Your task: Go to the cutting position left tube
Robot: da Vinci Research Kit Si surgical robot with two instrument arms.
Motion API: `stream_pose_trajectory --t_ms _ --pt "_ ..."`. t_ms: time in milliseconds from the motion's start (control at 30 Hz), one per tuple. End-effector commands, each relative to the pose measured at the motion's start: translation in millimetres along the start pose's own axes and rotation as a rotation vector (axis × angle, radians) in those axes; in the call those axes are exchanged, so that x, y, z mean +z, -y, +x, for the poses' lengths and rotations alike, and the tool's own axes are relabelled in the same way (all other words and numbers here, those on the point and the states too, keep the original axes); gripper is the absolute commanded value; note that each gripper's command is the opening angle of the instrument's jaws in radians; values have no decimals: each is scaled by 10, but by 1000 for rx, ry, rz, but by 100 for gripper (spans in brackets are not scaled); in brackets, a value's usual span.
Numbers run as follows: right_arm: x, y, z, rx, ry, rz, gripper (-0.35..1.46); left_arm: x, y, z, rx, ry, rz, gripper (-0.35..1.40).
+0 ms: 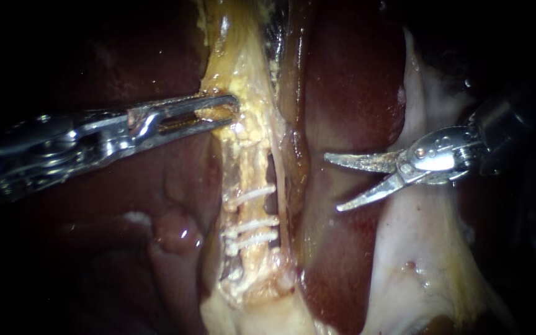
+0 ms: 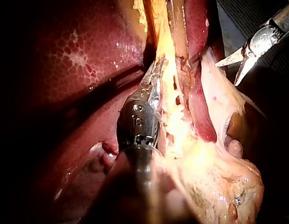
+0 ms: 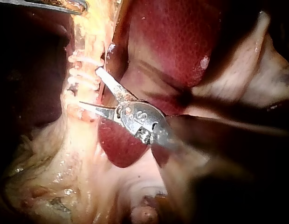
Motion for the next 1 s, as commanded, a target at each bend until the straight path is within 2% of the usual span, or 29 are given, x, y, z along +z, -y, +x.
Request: stream_pose_trajectory --t_ms 33,100,200,333,467,633,767,1000 --pt "0 1 0 -1 -2 7 143 -1 0 0 0 0 0 -35" --pt "2 2 -2 -9 -7 27 143 -3 0 -2 -1 -1 1 -35" --pt "12 5 -9 49 -16 57 143 -13 -1 -12 -5 4 2 -35" --pt "44 10 -31 147 -26 100 143 -34 -2 -31 -16 29 0 -35" --pt "76 16 -53 249 -5 149 143 -58 -2 -48 -28 57 -2 -35" --pt "105 19 -71 328 25 190 143 -73 3 -56 -35 72 -2 -35" --pt "119 18 -77 368 53 216 143 -77 8 -57 -32 75 -4 -35" --pt "132 8 -77 378 73 236 140 -79 14 -56 -33 80 -6 -35"
